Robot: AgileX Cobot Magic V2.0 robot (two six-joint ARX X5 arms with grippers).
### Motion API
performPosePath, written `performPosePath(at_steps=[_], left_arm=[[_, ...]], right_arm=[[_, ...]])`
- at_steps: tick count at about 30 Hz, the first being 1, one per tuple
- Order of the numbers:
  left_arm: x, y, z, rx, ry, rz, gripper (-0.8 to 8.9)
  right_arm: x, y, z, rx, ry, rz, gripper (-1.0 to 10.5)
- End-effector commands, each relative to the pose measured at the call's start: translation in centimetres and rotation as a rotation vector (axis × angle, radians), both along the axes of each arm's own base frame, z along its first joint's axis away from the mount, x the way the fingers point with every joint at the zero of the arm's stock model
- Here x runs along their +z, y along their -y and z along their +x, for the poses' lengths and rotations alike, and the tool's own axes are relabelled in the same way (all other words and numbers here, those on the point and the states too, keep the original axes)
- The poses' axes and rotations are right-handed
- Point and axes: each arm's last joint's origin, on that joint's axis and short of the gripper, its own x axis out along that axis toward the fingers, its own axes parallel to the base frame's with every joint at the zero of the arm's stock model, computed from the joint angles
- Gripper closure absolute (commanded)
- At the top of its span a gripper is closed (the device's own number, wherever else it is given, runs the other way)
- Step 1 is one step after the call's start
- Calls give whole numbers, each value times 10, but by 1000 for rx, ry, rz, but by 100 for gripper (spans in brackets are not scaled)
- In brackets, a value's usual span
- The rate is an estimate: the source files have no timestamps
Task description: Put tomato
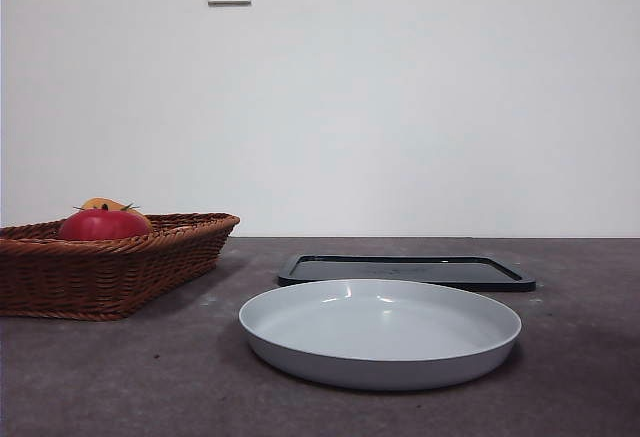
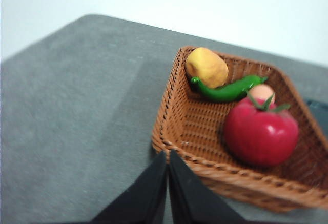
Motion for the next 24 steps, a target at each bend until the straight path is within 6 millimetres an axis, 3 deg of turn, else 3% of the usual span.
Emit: performPosePath(at_steps=[1, 12, 24], left_arm=[[-7, 0, 1, 30, -20, -156, 806], [8, 1, -2, -10, 11, -258, 804], [56, 5, -10, -110, -39, -269, 804]], right_arm=[[-1, 0, 0, -11, -12, 80, 938], [9, -1, -2, -8, -4, 213, 938], [73, -2, -14, 32, 15, 212, 938]])
